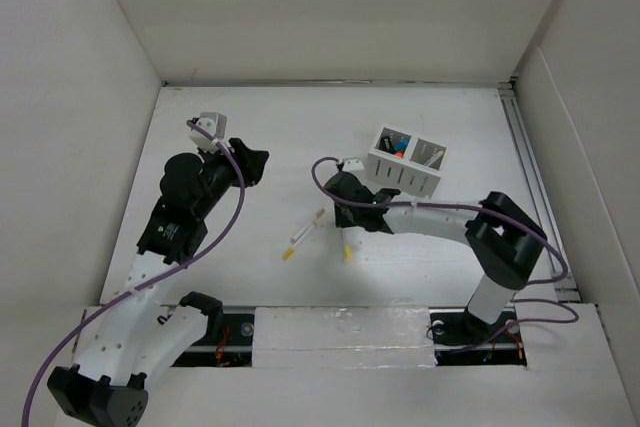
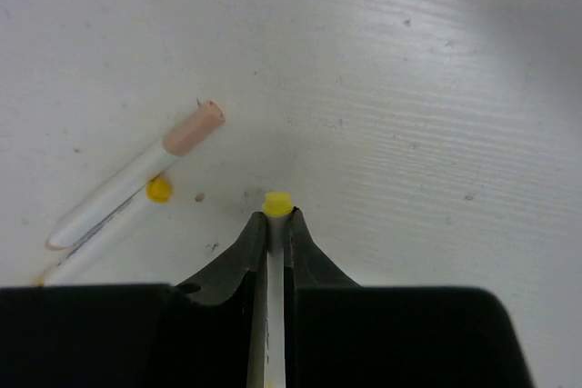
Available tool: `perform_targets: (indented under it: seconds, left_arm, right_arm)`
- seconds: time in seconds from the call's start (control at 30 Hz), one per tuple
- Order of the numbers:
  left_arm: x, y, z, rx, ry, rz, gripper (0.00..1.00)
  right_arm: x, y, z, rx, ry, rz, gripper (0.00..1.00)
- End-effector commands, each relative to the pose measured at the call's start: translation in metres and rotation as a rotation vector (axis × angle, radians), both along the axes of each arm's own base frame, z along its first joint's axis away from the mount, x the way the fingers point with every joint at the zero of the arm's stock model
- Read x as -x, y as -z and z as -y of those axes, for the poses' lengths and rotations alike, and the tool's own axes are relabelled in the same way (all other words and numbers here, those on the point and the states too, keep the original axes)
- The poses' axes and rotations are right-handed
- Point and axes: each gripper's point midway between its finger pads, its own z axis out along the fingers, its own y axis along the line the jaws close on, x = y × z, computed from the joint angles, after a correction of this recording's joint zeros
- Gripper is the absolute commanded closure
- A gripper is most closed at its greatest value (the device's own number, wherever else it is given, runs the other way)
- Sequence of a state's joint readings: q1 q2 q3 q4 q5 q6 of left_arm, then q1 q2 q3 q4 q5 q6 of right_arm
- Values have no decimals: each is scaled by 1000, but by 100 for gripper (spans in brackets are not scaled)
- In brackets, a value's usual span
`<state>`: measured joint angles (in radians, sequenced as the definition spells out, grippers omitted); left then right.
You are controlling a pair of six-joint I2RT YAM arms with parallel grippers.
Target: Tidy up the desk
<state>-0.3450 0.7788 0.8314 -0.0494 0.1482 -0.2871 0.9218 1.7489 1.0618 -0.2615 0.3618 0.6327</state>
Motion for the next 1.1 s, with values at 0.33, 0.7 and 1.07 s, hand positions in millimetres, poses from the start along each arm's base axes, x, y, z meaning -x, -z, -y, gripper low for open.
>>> perform_targets:
  seconds: [0.33, 0.7, 1.07]
  left_arm:
    - [6, -26, 7, 42, 47, 73, 64]
    - [10, -32, 1, 47, 18, 96, 64]
    - [9, -31, 3, 47, 30, 91, 64]
  right_arm:
    - [-99, -196, 114, -305, 393, 512, 100]
    - [-157, -267, 245, -200, 757, 780, 100]
    - [-181, -224, 281, -1, 884, 755, 100]
